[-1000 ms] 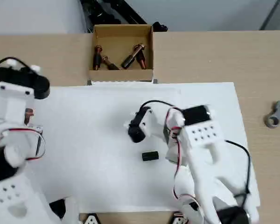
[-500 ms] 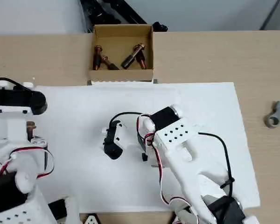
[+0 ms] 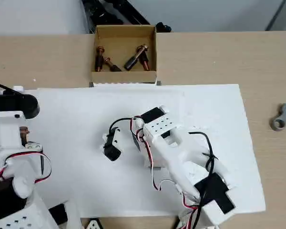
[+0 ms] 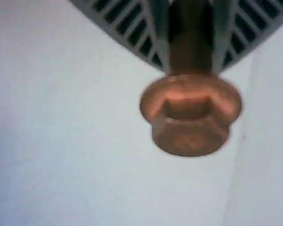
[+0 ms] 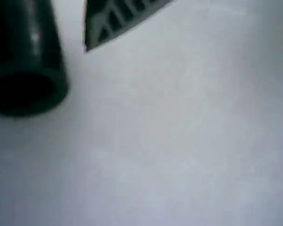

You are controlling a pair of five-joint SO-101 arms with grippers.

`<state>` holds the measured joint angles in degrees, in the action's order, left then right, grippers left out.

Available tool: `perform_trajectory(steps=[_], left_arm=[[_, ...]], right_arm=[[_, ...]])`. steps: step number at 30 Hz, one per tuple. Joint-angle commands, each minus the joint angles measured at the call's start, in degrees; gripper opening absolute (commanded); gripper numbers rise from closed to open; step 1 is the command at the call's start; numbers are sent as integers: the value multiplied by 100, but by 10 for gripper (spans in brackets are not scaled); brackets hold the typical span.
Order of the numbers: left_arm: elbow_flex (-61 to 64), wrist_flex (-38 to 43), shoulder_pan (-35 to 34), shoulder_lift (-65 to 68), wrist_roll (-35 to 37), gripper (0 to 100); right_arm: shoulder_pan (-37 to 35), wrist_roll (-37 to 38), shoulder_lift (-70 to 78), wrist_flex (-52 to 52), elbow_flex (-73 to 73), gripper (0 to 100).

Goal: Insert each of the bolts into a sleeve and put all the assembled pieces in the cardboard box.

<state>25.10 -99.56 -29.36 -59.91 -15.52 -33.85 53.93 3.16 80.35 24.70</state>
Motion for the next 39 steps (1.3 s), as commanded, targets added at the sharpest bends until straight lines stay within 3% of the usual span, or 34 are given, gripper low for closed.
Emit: perform_trajectory(steps=[1, 6, 11, 15, 24, 30, 34, 39], left_arm=[[-57, -88, -35, -44, 18, 5], [-57, -88, -35, -44, 9, 5], [-57, -88, -35, -44, 9, 5], [-57, -88, -35, -44, 9, 5], [-48, -88, -35, -44, -132, 5], [-48, -88, -35, -44, -237, 5], [-48, -88, -35, -44, -264, 5], [-40, -88, -35, -44, -273, 5]], right_arm=[[-57, 0, 400, -321, -185, 229], [-57, -123, 884, -426, -202, 222], [-66, -185, 1015, -462, -211, 96], [-286, -695, 927, -462, -193, 9], [-347, -765, 382, -453, -211, 11], [-4, -774, -971, 119, -211, 2], [251, -1459, -2290, 681, -211, 3], [462, -3068, -3846, 1068, -193, 3]])
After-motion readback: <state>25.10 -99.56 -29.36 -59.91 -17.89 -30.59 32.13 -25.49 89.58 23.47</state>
